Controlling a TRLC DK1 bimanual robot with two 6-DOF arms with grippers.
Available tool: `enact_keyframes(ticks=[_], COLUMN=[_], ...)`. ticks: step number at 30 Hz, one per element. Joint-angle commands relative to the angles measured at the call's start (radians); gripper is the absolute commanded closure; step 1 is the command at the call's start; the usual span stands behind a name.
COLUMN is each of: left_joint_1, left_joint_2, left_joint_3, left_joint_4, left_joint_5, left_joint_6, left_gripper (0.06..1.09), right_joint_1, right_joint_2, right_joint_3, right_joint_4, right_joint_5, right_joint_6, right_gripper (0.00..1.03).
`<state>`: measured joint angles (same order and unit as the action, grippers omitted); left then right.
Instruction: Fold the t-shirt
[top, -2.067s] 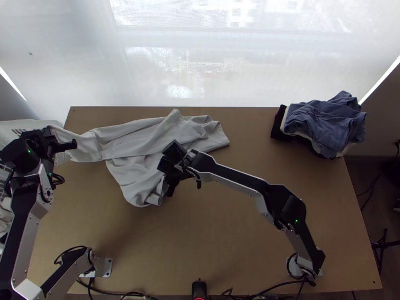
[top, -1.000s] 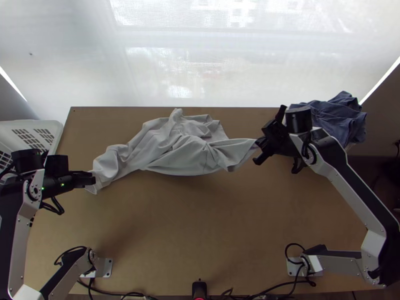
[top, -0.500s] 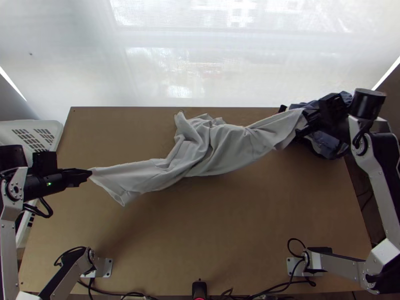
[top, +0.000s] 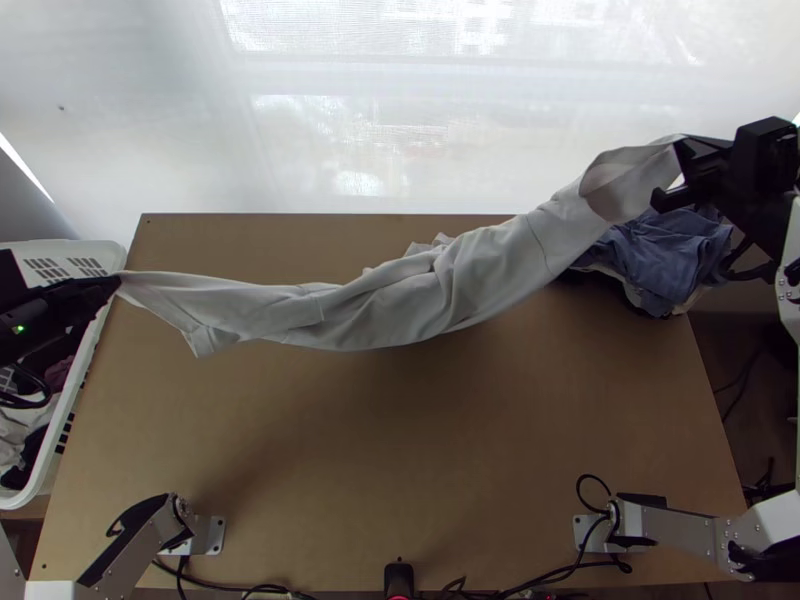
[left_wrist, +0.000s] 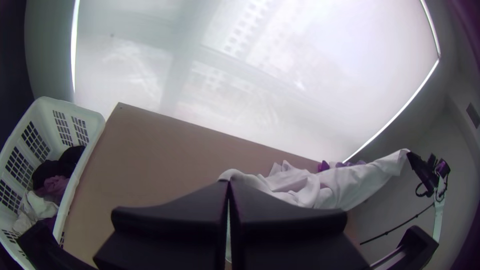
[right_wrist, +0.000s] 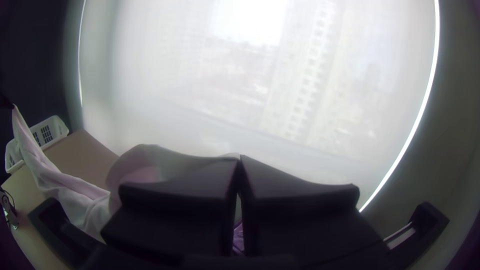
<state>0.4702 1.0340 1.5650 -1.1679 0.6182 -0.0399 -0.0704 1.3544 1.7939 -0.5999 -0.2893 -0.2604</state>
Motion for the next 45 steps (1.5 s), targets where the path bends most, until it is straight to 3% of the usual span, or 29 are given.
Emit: enact_keyframes(ticks=[1,5,13,24,25,30,31,38,45], left_joint_1=[0.099,0.09,0.07,0.125,0.119,0.088,0.084,0.051,0.012], left_joint_2=[0.024,0.083,0.103,0.092,0.092,0.066,0.063,0.021,0.029], left_joint_3=[0.07,-0.091,-0.336,-0.507,-0.523,-0.583,-0.592,-0.634,-0.614], left_joint_4=[0.045,0.143,0.402,0.501,0.504,0.516,0.516,0.519,0.545], left_joint_5=[0.008,0.0,-0.126,-0.178,-0.178,-0.181,-0.181,-0.181,-0.181], left_joint_6=[-0.084,-0.087,-0.175,-0.143,-0.141,-0.141,-0.141,-0.141,-0.146], left_gripper=[1.05,1.05,1.05,1.05,1.05,1.05,1.05,1.05,1.05], right_joint_1=[-0.017,0.029,0.149,0.307,0.313,0.351,0.354,0.42,0.705], right_joint_2=[0.035,0.114,0.305,0.669,0.695,0.707,0.689,0.379,0.193], right_joint_3=[0.102,0.085,0.013,0.188,0.191,0.151,0.136,-0.13,-0.47], right_joint_4=[0.002,0.017,0.107,0.101,0.1,0.063,0.051,0.035,0.023], right_joint_5=[-0.004,-0.002,0.004,0.056,0.056,0.056,0.056,0.056,0.075], right_joint_6=[0.052,0.101,0.135,0.13,0.13,0.132,0.13,0.075,-0.054], right_gripper=[1.0,1.0,1.0,1.0,0.96,0.11,0.04,0.04,0.06])
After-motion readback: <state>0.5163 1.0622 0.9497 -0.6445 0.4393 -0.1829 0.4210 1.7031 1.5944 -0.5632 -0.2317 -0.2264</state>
